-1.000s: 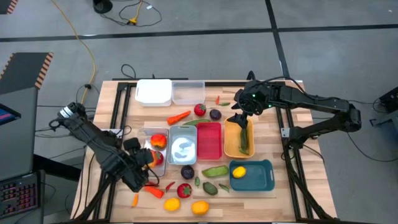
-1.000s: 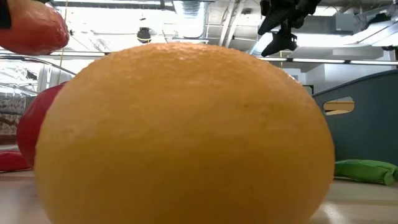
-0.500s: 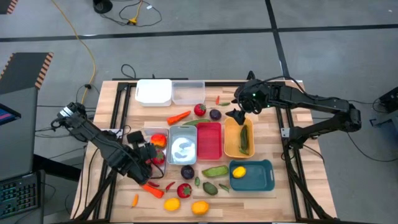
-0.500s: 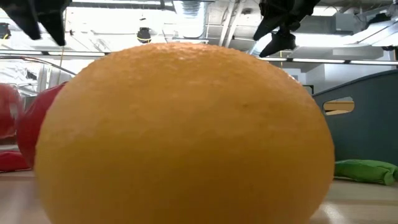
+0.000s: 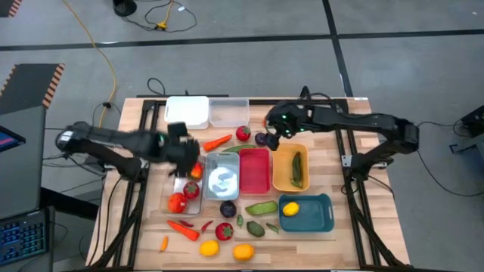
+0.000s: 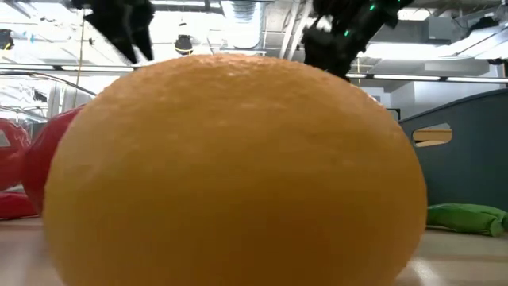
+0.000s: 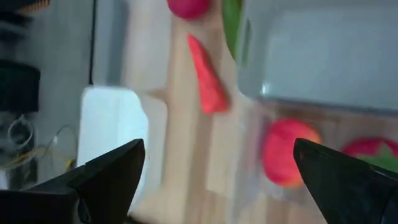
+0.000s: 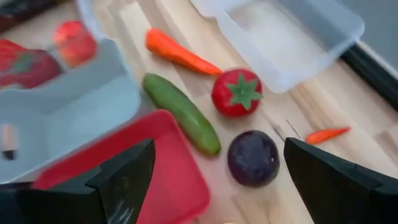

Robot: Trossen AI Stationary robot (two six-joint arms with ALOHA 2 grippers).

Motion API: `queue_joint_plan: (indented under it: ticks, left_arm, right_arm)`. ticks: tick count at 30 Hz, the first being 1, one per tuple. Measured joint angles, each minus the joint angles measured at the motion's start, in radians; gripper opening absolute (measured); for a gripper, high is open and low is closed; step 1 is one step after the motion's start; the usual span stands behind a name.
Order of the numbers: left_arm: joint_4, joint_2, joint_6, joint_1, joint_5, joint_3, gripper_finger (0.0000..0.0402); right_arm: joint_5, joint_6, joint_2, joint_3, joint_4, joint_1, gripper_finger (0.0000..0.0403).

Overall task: Sort produce into baskets
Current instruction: Put the plum into the red bin

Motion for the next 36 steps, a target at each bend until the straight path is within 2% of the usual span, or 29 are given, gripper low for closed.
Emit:
queue_joint_plan:
  ticks: [3, 7, 10, 16, 24, 29, 36]
  left_arm:
    - [0.120, -0.059, 0.163, 0.155, 0.116, 0.000, 0.0398]
    - [0.265, -0.100, 0.316, 0.349, 0.352, 0.000, 0.0398]
    - [0.344, -0.099, 0.388, 0.450, 0.449, 0.000, 0.0398]
    - [0.430, -0.054, 0.484, 0.556, 0.473, 0.000, 0.0398]
    - [0.513, 0.048, 0.540, 0.648, 0.625, 0.000, 0.0398]
    - [0.526, 0.122, 0.574, 0.671, 0.635, 0.000, 0.0398]
    - [0.545, 0.204, 0.604, 0.680, 0.642, 0.000, 0.0398]
  right_arm:
    - [0.000, 0.000, 0.063, 0.013, 0.004, -0.037, 0.0383]
    - [0.002, -0.019, 0.143, 0.027, 0.025, -0.079, 0.0383]
    - [-0.002, -0.042, 0.198, 0.038, 0.034, -0.097, 0.0383]
    - [-0.006, -0.078, 0.273, 0.039, 0.055, -0.101, 0.0383]
    - [-0.007, -0.081, 0.344, 0.039, 0.070, -0.092, 0.0383]
    - [-0.007, -0.097, 0.355, 0.041, 0.071, -0.077, 0.0377]
    - [-0.007, -0.096, 0.359, 0.039, 0.051, -0.070, 0.0342]
